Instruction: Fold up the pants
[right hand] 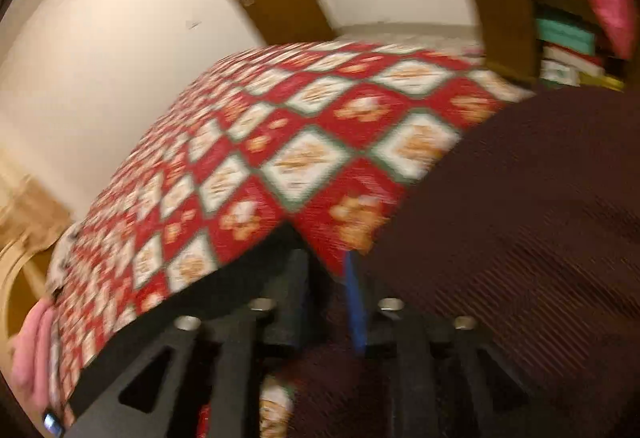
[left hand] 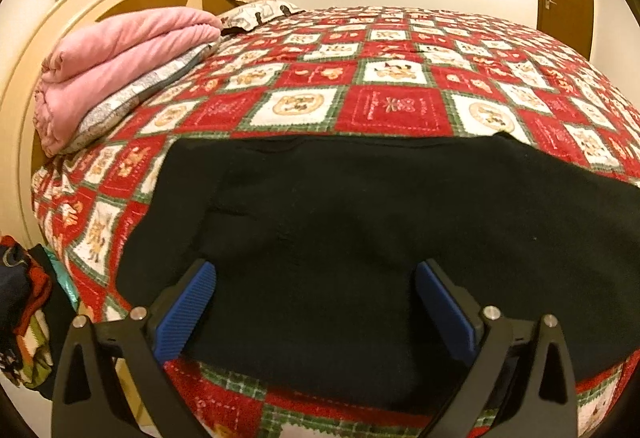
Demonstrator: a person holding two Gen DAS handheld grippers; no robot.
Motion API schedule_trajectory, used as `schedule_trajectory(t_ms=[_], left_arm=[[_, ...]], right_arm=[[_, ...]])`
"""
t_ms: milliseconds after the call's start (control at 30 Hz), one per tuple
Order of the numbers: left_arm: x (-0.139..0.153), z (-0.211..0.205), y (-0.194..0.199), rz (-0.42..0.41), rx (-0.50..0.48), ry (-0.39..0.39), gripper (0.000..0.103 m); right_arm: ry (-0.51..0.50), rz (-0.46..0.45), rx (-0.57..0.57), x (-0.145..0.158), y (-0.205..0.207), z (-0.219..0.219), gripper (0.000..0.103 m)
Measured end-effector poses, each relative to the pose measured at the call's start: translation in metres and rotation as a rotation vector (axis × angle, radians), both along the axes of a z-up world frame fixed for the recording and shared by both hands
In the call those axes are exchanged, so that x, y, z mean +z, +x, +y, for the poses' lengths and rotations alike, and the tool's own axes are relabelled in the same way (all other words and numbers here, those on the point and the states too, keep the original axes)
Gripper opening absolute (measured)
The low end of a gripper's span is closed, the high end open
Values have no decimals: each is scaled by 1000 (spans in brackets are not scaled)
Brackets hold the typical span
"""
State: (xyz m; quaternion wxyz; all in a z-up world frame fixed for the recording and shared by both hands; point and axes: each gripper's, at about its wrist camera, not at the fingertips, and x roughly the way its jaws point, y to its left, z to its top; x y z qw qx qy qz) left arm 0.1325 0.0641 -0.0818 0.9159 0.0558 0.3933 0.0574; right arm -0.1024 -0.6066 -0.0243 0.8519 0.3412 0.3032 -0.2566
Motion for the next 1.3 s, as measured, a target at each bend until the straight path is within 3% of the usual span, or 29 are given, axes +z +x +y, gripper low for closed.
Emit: schedule_trajectory(t_ms=[67,267,333,400,433,500,600,733,800,833,933,967,1033,1100,1133,1200,1233,1300], left_arm=[[6,-6,-7,-14,-21,-12,102],[30,-43,-33,-75,-151,-31,102],[31,-58,-37,-67,-196,-12,102],[30,-72,-38,-58,-228,2,102],[28,-80,-38,-49,-246,6,102],[26,-89,-38,-38,-262,11,102],[25,-103,-44,-36,-291,13,102],[28,-115,-49,-44,-320,18,102],[27,-121,-51,-40,-333,27,102],[27,-124,-50,-38,-336,33,102],[24,-132,-51,-32,-347,46,102],[22,-134,-52,-29,-351,50,102],[20,-137,-53,-23,-356,54,102],[16,-141,-55,-10,-367,60,102],[16,-143,-56,-8,-373,63,102],[14,-146,-57,-7,-385,69,102],[13,-147,-57,-8,-387,71,102],[11,-149,-57,-4,-391,65,102]], right_arm=[[24,-8,76,-4,26,-10,54],[60,183,220,-45,99,-26,54],[-47,285,232,-51,112,-18,53],[-100,311,264,-53,119,-10,54],[-114,313,277,-53,121,-7,52],[-119,293,328,-50,123,-1,22],[-136,298,349,-45,126,6,13],[-229,184,323,-13,121,6,12],[-336,166,322,1,126,10,12],[-417,177,351,5,133,17,12],[-478,313,395,-16,160,19,12],[-466,348,403,-25,167,14,13],[-458,406,411,-46,174,4,26],[-473,397,362,-41,165,-6,67],[-485,393,286,-33,157,-14,71],[-542,403,88,-15,136,-23,71],[-542,361,41,-3,120,-20,71],[-444,217,120,12,99,-4,71]])
